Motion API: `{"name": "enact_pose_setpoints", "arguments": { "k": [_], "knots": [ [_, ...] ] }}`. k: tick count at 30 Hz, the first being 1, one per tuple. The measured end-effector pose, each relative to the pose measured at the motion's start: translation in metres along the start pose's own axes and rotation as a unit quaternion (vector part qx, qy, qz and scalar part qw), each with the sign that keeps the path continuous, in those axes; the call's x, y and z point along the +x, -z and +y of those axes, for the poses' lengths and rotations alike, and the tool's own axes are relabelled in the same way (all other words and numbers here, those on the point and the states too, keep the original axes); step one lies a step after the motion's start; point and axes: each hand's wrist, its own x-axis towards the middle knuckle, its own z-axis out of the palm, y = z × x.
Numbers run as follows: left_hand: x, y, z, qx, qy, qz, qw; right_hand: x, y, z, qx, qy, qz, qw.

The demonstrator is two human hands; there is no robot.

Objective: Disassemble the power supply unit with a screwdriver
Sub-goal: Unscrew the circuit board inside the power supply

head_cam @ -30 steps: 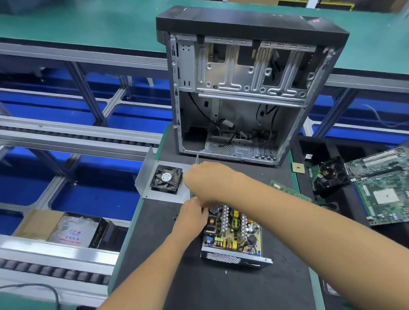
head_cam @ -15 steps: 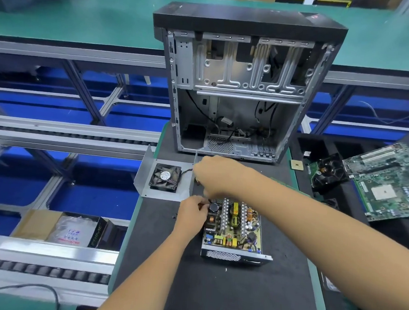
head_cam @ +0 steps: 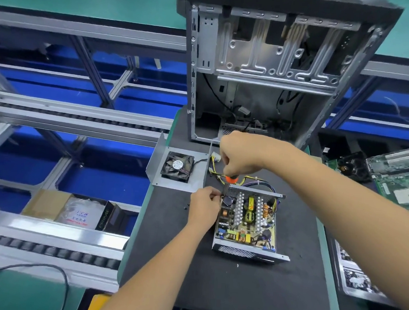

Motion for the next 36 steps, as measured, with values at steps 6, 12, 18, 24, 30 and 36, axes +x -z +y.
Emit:
{"name": "enact_pose_setpoints", "arguments": {
  "k": [6, 12, 18, 24, 30, 36],
  "knots": [
    [0.001, 0.005, -0.006, 0.014, -0.035, -0.018, 0.999, 0.001, -0.009, -0.003, -0.021, 0.01, 0.029, 0.999],
    [0.003, 0.006, -0.007, 0.028, -0.043, -0.032, 0.998, 0.001, -0.01, -0.001, -0.015, 0.009, 0.023, 1.0],
    [0.002, 0.006, -0.007, 0.027, -0.052, -0.025, 0.998, 0.0, -0.011, 0.0, -0.023, 0.013, 0.019, 0.999],
    [0.003, 0.006, -0.009, 0.023, -0.054, -0.02, 0.998, -0.004, -0.017, -0.007, -0.039, 0.027, 0.036, 0.998],
    [0.003, 0.006, -0.008, 0.016, -0.047, -0.027, 0.998, -0.004, -0.016, -0.005, -0.051, 0.029, 0.035, 0.998],
    [0.0, 0.006, -0.008, 0.007, -0.049, -0.034, 0.998, -0.005, -0.016, -0.002, -0.046, 0.026, 0.038, 0.998]
  ]
}}
